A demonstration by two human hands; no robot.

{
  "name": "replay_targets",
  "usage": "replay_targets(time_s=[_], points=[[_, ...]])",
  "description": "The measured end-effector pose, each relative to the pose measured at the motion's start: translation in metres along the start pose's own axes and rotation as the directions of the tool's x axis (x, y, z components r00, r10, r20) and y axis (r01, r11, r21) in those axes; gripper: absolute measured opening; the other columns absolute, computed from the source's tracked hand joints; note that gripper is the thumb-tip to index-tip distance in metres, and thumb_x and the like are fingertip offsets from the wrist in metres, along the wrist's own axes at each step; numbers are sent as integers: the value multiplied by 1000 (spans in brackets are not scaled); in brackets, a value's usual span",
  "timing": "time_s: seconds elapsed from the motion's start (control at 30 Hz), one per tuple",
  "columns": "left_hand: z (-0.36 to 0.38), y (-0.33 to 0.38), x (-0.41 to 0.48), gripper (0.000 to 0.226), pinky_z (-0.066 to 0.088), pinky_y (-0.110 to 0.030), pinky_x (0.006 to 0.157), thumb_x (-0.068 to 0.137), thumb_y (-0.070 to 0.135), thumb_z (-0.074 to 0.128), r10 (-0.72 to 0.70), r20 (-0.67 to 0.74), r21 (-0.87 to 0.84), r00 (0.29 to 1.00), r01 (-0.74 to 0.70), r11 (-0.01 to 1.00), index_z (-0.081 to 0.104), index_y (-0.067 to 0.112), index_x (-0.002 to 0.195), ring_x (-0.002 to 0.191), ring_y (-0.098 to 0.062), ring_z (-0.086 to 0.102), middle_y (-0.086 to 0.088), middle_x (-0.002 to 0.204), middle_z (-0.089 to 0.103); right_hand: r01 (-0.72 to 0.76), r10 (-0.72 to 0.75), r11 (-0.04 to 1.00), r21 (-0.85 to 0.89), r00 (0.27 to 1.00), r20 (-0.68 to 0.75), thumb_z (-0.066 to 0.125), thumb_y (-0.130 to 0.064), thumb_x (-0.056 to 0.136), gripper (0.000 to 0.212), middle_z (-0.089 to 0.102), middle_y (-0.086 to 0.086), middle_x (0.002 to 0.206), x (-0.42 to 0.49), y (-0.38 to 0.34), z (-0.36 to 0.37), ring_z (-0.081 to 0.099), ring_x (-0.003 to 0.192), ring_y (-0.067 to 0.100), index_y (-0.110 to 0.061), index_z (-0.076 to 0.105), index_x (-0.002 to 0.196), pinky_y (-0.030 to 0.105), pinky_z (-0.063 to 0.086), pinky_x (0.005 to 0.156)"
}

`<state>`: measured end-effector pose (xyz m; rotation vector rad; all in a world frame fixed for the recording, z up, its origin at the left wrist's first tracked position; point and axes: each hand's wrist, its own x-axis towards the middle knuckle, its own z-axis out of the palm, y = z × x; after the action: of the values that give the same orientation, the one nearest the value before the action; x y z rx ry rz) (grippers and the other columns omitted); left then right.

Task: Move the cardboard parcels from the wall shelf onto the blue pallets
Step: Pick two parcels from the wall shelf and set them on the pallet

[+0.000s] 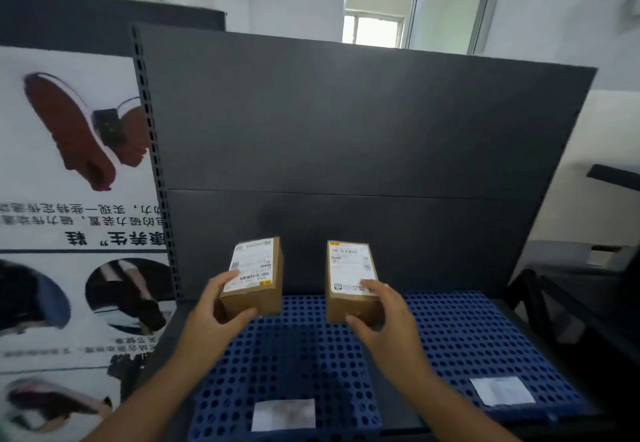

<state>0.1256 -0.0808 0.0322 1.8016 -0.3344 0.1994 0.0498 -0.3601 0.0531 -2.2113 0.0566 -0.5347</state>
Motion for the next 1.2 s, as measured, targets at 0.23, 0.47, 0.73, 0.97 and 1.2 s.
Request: replay_targets(time_s=[0.23, 0.47, 0.73, 0.97, 1.2], points=[[10, -76, 27, 62, 53, -25, 87, 81, 32, 77, -109, 100, 101, 989, 99, 990, 41, 65, 120, 111, -3, 58, 17, 134, 52, -31, 34, 999, -25, 990, 135, 74, -29, 83, 58, 37, -14, 143, 29, 51, 74, 40, 129, 7, -61, 36, 114, 33, 46, 102], [16, -104, 40, 63, 56, -26, 74, 84, 37, 73, -170, 131, 285, 977, 127, 950, 32, 64, 123, 91, -7, 65, 14, 111, 62, -63, 84, 990, -129, 983, 164, 71, -33, 86, 53, 40, -14, 143, 47, 79, 105, 42, 126, 6, -40, 43, 131, 21, 37, 107], [17, -115, 44, 64, 50, -13, 66, 85, 29, 74, -215, 156, 400, 964, 137, 906, 34, 49, 131, 82, -3, 63, 4, 115, 65, -76, 105, 983, -170, 980, 172, 74, -32, 83, 53, 46, -15, 136, 50, 95, 115, 48, 119, 7, -42, 44, 126, 27, 45, 101], [15, -113, 44, 83, 58, -30, 81, 81, 34, 78, -223, 164, 398, 961, 142, 906, 19, 67, 129, 96, -12, 66, 7, 126, 59, -103, 142, 977, -184, 967, 212, 72, -36, 84, 64, 38, -10, 146, 52, 92, 112, 44, 127, 12, -47, 35, 136, 30, 42, 107], [9, -84, 48, 89, 14, -53, 120, 70, 65, 73, -178, 149, 593, 973, 56, 804, 23, 53, 142, 150, -22, 8, 7, 162, 19, -140, 175, 976, -170, 961, 214, 65, -55, 82, 75, 25, -12, 155, 51, 73, 76, 32, 138, 14, -63, 15, 137, 38, 35, 112]])
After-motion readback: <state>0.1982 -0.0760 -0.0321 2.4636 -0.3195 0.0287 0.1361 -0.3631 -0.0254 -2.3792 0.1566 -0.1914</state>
